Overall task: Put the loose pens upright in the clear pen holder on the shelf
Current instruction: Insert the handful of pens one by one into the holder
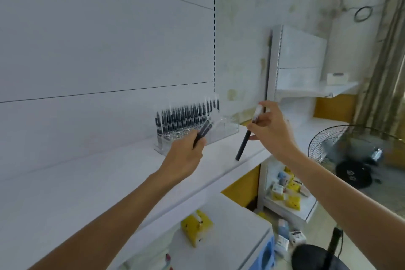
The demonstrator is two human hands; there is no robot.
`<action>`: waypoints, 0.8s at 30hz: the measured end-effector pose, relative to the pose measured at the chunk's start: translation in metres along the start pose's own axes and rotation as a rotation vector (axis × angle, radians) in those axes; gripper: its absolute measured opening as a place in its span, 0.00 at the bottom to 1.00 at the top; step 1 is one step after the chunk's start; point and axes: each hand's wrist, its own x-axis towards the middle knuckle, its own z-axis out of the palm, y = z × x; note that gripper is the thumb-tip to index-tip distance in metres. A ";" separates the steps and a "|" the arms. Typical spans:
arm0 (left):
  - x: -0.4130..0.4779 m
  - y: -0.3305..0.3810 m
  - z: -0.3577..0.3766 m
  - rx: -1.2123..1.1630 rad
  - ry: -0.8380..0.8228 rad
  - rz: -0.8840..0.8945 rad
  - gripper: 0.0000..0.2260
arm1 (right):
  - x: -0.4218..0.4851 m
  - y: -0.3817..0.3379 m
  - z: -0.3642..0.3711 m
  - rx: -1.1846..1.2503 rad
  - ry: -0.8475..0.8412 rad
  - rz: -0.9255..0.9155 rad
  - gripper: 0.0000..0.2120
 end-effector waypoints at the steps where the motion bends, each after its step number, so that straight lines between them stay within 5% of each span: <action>1: 0.010 -0.004 0.005 0.006 0.003 -0.016 0.11 | 0.011 0.010 0.003 0.018 -0.016 -0.002 0.25; 7: 0.062 -0.018 0.027 0.123 0.096 -0.111 0.11 | 0.104 0.064 0.034 0.174 -0.151 -0.048 0.25; 12: 0.105 -0.021 0.053 0.156 0.330 -0.258 0.12 | 0.170 0.096 0.060 0.274 -0.300 -0.130 0.25; 19: 0.138 -0.018 0.091 0.173 0.448 -0.354 0.12 | 0.224 0.112 0.081 0.357 -0.349 -0.176 0.24; 24: 0.143 -0.017 0.101 0.155 0.512 -0.382 0.11 | 0.232 0.117 0.093 0.307 -0.364 -0.387 0.24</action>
